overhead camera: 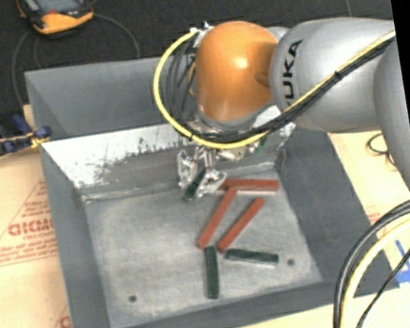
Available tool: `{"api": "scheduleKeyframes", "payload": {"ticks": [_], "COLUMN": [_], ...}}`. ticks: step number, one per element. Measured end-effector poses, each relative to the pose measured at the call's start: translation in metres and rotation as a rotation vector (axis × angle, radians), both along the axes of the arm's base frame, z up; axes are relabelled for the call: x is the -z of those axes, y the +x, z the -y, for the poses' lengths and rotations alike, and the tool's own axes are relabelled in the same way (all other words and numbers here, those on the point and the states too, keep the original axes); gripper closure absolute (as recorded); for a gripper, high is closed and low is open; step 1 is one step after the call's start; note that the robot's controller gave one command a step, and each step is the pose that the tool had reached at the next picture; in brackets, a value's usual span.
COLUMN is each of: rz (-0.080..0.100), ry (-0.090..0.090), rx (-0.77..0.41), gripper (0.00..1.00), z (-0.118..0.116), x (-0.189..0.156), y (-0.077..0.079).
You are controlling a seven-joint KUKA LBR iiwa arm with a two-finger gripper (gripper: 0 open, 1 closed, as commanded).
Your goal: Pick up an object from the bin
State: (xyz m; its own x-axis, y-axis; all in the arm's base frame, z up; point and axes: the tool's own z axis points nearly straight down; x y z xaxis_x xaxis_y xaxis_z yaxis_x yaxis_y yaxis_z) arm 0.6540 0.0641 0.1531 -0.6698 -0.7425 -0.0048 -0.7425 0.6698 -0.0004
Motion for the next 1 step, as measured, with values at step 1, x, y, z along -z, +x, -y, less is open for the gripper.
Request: {"api": "scheduleKeyframes", "payload": {"ticks": [1], "rz": [-0.004], "ry": [-0.003], "rx": [0.01], "gripper": [1.0], "z": [0.0022], "x": [-0.0582], "y": [-0.0041]}}
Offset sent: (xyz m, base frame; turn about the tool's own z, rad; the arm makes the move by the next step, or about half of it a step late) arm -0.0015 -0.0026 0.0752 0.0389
